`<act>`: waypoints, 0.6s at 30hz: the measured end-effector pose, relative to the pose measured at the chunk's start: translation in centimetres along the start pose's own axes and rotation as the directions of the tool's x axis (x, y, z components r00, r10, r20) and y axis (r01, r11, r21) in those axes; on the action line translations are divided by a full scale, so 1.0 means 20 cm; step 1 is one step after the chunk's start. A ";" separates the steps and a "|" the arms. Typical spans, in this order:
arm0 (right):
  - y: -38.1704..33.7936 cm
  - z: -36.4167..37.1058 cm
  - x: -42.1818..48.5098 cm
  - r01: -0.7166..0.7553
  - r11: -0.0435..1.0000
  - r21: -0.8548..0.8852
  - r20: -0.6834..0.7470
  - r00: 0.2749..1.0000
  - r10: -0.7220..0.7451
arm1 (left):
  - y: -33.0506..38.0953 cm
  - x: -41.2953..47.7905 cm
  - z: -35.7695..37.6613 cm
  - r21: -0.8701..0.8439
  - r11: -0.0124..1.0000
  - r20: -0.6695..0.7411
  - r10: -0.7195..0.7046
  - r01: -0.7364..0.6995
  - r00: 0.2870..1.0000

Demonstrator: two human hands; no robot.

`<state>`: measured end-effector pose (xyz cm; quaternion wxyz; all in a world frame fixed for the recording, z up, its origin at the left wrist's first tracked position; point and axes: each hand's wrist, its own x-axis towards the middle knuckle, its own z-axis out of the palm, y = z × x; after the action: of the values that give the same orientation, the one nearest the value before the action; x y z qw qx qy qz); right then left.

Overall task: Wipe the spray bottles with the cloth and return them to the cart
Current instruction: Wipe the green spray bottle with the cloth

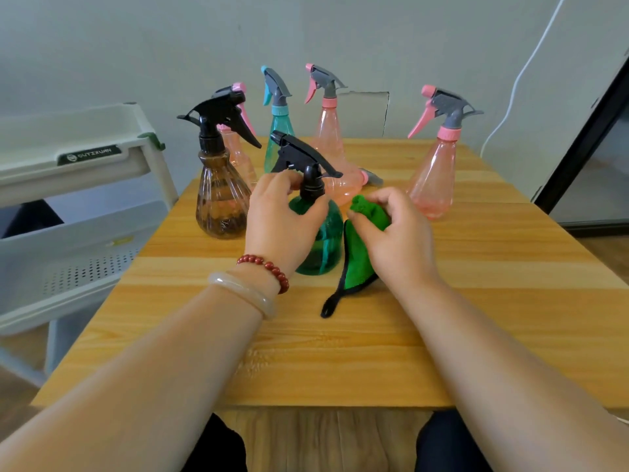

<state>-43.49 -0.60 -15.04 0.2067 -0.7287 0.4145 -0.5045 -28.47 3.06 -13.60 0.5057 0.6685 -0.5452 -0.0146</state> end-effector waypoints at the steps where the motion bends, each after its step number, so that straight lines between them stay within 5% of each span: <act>1: -0.02 0.00 0.00 0.004 1.000 0.002 -0.005 1.000 -0.004 | -0.02 -0.01 -0.02 -0.023 1.000 -0.006 0.004 -0.004 1.000; 7: -0.15 0.03 0.03 0.033 0.992 0.125 -0.035 0.999 -0.029 | -0.08 -0.07 -0.11 -0.243 0.965 0.054 -0.090 0.100 0.995; 11: -0.20 0.06 0.08 0.121 0.985 0.125 -0.080 0.991 -0.111 | -0.07 -0.06 -0.13 -0.199 0.979 -0.015 -0.041 0.037 0.999; 18: -0.30 0.04 0.23 0.183 0.982 0.040 0.015 0.983 -0.184 | 0.00 0.06 -0.13 -0.258 0.965 0.144 0.002 0.035 0.990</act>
<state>-39.71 -0.96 -8.48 0.1772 -0.7642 0.3339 -0.5225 -26.45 3.86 -11.60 0.5485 0.5981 -0.5678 -0.1379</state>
